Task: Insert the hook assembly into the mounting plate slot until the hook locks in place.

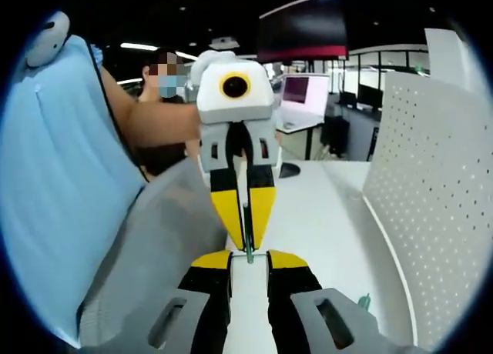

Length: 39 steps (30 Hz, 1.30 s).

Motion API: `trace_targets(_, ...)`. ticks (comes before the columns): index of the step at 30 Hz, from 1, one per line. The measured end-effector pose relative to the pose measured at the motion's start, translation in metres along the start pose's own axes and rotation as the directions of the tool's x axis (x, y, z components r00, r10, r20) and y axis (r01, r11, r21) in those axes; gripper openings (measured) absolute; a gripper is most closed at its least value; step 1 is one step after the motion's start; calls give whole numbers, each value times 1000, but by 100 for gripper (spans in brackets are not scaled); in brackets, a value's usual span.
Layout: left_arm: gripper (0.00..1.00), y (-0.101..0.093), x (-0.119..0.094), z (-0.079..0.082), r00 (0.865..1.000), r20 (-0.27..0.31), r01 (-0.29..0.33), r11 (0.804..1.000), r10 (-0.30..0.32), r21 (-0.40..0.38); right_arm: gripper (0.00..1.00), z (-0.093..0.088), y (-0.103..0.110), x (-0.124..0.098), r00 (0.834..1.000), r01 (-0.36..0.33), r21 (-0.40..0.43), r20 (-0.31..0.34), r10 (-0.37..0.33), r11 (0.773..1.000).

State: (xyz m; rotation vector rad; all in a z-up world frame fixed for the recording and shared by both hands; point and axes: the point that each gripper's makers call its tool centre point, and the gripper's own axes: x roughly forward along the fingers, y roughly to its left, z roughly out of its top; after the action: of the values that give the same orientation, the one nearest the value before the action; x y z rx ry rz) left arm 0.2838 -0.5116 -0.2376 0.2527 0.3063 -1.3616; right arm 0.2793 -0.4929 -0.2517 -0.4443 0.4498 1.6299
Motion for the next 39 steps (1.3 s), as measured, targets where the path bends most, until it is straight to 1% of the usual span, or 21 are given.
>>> trace_targets(5, 4, -1, 1, -3, 1000, -13, 5, 1000, -5, 8, 15, -3, 1, 1, 1000, -7, 4, -18, 8, 1000)
trace_targets(12, 4, 0, 2, -6, 1000, -15, -10, 1000, 11, 16, 15, -6, 0, 3, 999, -4, 12, -39, 4, 1000)
trace_targets(17, 3, 2, 1, -5, 1000, -1, -28, 1000, 28, 5, 15, -5, -3, 2, 999, 6, 43, -41, -4, 999)
trace_targets(21, 3, 4, 1, -5, 999, 8, -39, 999, 39, -1, 16, -5, -4, 2, 999, 15, 48, -39, -13, 999)
trace_targets(24, 3, 6, 0, -5, 999, 16, -47, 999, 47, -7, 20, -5, -7, 1, 999, 29, 49, -38, -27, 998)
trace_targets(28, 3, 10, -2, -5, 998, 22, -63, 998, 63, -19, 23, -5, -10, -1, 998, 44, 46, -35, -43, 998)
trace_targets(33, 3, 15, -3, -6, 995, 20, -95, 995, 96, -27, 36, -3, -16, -2, 996, 84, 47, -11, -83, 995)
trace_targets(39, 3, 19, -5, -4, 993, 22, -119, 992, 120, -33, 43, -3, -19, -5, 994, 109, 46, -2, -109, 993)
